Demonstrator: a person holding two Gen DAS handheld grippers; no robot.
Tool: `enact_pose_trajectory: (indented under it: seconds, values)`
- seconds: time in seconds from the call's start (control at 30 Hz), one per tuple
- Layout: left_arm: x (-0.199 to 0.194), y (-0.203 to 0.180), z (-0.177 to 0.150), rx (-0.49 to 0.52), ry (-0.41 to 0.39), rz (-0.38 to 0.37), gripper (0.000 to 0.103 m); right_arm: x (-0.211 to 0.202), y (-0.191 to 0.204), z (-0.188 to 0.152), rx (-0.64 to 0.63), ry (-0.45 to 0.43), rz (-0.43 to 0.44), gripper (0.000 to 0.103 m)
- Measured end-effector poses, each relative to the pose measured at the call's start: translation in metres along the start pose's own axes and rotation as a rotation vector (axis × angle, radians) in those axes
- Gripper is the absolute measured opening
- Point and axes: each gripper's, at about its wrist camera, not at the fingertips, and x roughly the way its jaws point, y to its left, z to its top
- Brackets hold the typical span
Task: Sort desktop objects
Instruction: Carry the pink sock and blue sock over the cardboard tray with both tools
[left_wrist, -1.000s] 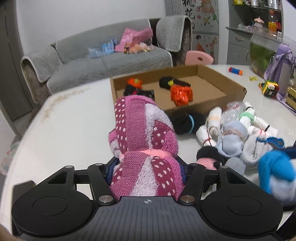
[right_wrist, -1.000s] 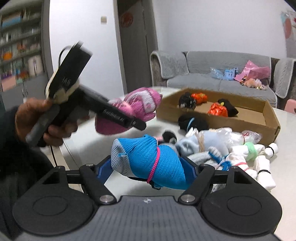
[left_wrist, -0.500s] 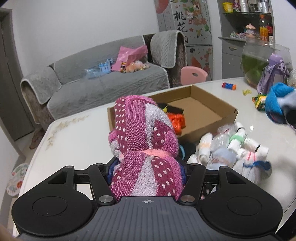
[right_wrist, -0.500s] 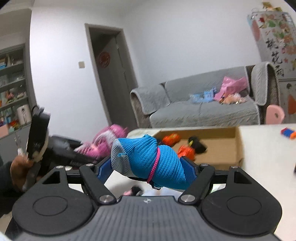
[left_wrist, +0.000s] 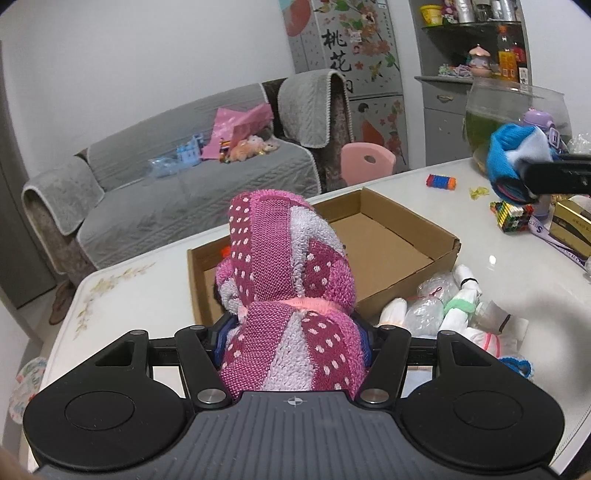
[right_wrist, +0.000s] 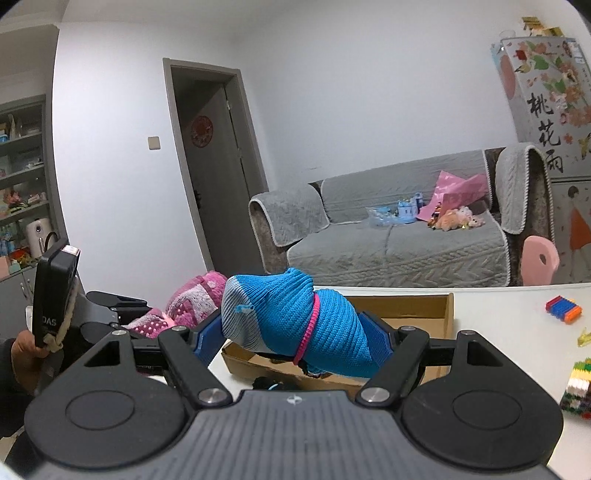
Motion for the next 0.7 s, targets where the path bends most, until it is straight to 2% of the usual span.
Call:
enact_pose_trajectory:
  seconds: [0.37, 0.7]
  values:
    - [0.04, -0.001, 0.02, 0.015, 0.022, -0.027, 0.066, 0.023, -0.011, 0.008, -0.013, 0.048, -0.006, 0.074]
    - [0.08, 0.011, 0.038, -0.012, 0.049, -0.023, 0.066, 0.048, -0.028, 0.008, 0.004, 0.093, -0.019, 0.074]
